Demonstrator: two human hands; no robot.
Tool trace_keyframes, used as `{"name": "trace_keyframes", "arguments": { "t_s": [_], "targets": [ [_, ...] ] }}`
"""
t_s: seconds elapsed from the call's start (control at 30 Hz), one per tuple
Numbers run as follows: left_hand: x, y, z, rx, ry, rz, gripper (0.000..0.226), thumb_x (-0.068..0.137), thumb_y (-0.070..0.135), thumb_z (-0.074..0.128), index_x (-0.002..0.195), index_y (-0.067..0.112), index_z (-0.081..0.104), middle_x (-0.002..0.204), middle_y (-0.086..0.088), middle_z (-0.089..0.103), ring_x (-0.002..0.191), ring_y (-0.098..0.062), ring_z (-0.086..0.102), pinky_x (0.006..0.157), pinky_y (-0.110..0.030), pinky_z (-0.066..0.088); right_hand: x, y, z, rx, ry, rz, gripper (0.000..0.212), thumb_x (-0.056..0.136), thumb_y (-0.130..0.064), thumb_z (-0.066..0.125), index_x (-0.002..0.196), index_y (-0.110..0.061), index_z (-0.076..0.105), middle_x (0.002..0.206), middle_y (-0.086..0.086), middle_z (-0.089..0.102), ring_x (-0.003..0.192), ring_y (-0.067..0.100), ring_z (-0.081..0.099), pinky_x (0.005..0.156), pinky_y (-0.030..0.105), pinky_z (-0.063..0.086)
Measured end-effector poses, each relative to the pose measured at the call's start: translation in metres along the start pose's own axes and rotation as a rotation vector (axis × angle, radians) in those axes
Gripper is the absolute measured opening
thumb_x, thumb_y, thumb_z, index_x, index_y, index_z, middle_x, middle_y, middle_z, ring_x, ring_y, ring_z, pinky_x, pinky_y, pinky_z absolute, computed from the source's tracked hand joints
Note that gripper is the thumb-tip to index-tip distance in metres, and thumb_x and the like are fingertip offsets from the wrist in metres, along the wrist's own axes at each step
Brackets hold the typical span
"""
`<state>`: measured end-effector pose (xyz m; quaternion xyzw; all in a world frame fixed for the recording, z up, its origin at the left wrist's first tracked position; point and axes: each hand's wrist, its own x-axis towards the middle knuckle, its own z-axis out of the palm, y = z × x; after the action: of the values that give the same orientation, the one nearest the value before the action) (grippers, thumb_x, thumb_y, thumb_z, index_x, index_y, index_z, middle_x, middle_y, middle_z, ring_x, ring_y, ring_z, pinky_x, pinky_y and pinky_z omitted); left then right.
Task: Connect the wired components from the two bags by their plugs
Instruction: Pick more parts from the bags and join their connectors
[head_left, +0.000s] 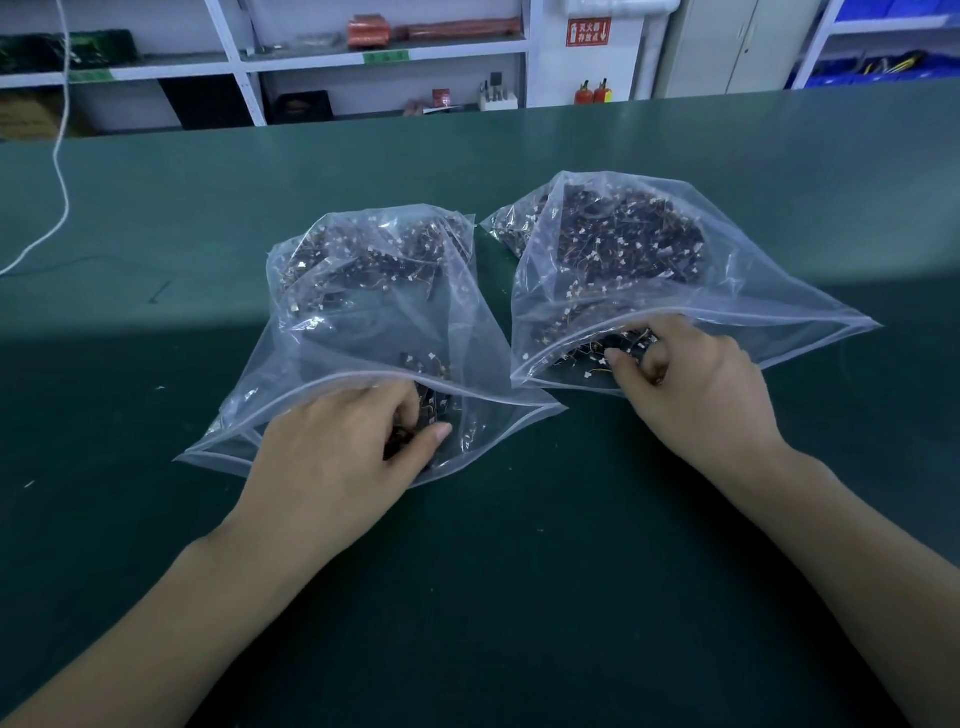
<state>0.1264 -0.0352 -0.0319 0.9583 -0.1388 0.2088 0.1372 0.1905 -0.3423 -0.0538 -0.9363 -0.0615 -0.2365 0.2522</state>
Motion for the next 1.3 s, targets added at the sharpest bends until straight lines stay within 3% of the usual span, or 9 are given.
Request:
{"name": "trace_keyframes", "arguments": {
  "t_s": [0.07,0.17,0.37,0.47,0.67,0.77,1.13,1.3],
  "targets": [
    [0.001,-0.001,0.000,0.023,0.027,-0.007,0.023,0.094,0.049,0.068,0.083,0.034,0.054,0.073,0.019,0.054,0.073,-0.009,0.053,0.057,-0.026,0.036,-0.003,-0.006,-0.001,0.068,-0.001,-0.021,0.016,0.097,-0.036,0.069,0.092,-0.040,0.054,0.057,-0.008,0.057,0.054,0.009,0.054,0.055,0.023,0.032],
    [0.001,0.000,0.001,0.062,0.013,0.002,0.008,0.095,0.041,0.069,0.095,0.033,0.066,0.091,0.018,0.068,0.092,-0.015,0.064,0.068,-0.028,0.042,-0.007,-0.014,0.000,0.144,-0.017,-0.044,0.001,0.098,-0.033,0.069,0.098,-0.034,0.070,0.063,-0.013,0.059,0.058,0.016,0.055,0.056,0.026,0.038],
    [0.000,-0.003,0.004,0.087,-0.066,0.097,0.027,0.096,0.042,0.068,0.122,0.037,0.076,0.108,0.018,0.074,0.102,-0.017,0.070,0.076,-0.029,0.046,-0.013,-0.024,-0.001,0.199,-0.010,-0.113,0.005,0.099,-0.026,0.069,0.095,-0.027,0.072,0.052,-0.006,0.046,0.049,0.020,0.043,0.055,0.031,0.044],
    [0.001,-0.004,0.001,0.057,-0.059,0.099,0.027,0.094,0.049,0.070,0.119,0.040,0.077,0.110,0.022,0.075,0.105,-0.014,0.071,0.073,-0.027,0.047,-0.014,-0.027,-0.001,0.227,-0.021,-0.133,0.006,0.099,-0.023,0.069,0.093,-0.025,0.072,0.049,-0.006,0.042,0.048,0.018,0.040,0.055,0.031,0.042],
    [0.003,-0.005,0.001,0.053,0.011,0.116,0.014,0.087,0.027,0.082,0.099,0.033,0.084,0.095,0.020,0.078,0.091,-0.014,0.075,0.070,-0.027,0.051,-0.016,-0.031,-0.002,0.256,-0.013,-0.155,0.008,0.098,-0.022,0.070,0.091,-0.026,0.071,0.051,-0.004,0.043,0.049,0.018,0.038,0.055,0.027,0.033],
    [0.003,-0.005,0.002,0.033,0.063,0.145,0.015,0.086,0.018,0.085,0.094,0.030,0.083,0.090,0.017,0.078,0.085,-0.016,0.075,0.067,-0.034,0.059,-0.016,-0.032,-0.003,0.264,-0.011,-0.167,0.008,0.098,-0.022,0.070,0.091,-0.025,0.072,0.049,-0.004,0.040,0.048,0.017,0.038,0.055,0.028,0.034],
    [0.001,0.001,0.001,-0.082,0.240,0.273,0.016,0.091,0.009,0.083,0.102,0.020,0.081,0.092,0.011,0.076,0.079,-0.010,0.068,0.063,-0.039,0.061,-0.018,-0.033,-0.002,0.317,-0.017,-0.218,0.009,0.099,-0.018,0.071,0.094,-0.026,0.073,0.049,-0.004,0.039,0.047,0.017,0.037,0.053,0.031,0.041],
    [0.001,0.007,-0.003,-0.158,0.316,0.354,0.007,0.099,0.011,0.075,0.098,0.011,0.081,0.090,0.005,0.075,0.076,-0.013,0.067,0.071,-0.033,0.058,-0.020,-0.038,-0.003,0.389,-0.033,-0.310,0.007,0.101,-0.015,0.071,0.099,-0.020,0.075,0.051,-0.011,0.035,0.046,0.013,0.036,0.055,0.023,0.034]
  ]
}}
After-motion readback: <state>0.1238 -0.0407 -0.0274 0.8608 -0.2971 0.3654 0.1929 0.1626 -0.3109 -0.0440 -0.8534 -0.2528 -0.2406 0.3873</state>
